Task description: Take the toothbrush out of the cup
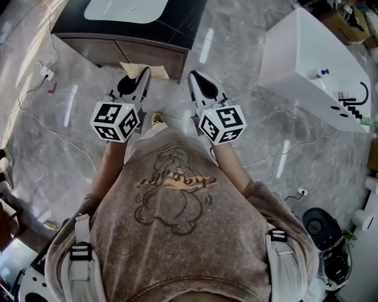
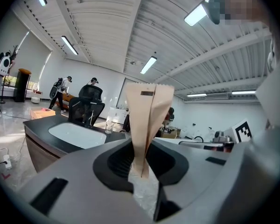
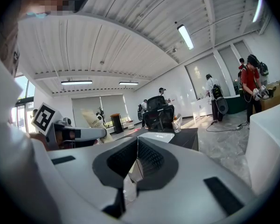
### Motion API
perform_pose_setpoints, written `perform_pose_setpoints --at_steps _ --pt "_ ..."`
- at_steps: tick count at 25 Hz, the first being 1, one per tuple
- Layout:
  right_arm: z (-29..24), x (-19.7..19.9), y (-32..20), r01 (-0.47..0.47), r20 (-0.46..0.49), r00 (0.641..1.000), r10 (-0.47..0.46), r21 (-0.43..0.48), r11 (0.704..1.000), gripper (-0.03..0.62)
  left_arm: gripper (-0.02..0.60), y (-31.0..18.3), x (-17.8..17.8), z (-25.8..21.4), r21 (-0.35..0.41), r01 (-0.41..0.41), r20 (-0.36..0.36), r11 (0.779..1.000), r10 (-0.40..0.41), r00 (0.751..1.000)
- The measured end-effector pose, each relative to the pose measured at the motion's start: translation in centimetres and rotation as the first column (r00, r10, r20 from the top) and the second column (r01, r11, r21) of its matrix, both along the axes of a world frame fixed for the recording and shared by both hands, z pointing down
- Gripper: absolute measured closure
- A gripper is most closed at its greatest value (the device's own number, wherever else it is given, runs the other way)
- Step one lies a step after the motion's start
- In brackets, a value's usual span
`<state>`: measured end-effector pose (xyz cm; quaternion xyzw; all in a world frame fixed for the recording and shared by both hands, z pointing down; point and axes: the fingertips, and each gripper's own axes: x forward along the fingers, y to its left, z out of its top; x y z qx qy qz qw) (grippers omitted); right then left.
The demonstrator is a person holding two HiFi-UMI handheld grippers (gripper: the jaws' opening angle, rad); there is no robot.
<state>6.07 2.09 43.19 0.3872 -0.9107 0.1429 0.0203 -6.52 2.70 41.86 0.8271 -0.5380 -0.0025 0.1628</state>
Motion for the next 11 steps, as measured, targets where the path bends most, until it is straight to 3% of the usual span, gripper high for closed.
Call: perform_pose_setpoints --at_steps 11 --pt "0.31 0.00 0.16 0.006 -0.003 1.000 -0.006 -0.009 1.000 0.576 0.495 0.22 -0.15 0.26 -0.006 0.009 -0.007 1.000 -0.009 1.000"
